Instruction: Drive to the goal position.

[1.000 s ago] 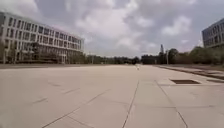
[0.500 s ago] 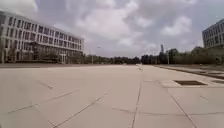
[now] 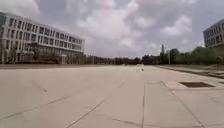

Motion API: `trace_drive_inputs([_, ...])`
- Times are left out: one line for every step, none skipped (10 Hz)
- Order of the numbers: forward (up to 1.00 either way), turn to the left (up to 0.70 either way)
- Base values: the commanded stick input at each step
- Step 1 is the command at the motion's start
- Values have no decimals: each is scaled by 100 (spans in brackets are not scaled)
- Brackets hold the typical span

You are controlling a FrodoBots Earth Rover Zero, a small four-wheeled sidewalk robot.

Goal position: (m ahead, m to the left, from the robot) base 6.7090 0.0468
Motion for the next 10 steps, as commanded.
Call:
trace_drive_inputs([50,-2])
trace_drive_inputs([50,-2])
trace_drive_inputs([50,-2])
trace_drive_inputs([50,-2])
trace_drive_inputs([50,-2])
trace_drive_inputs([50,-2])
trace_drive_inputs([50,-2])
trace_drive_inputs([50,-2])
trace_drive_inputs([50,-2])
trace_drive_inputs([50,-2])
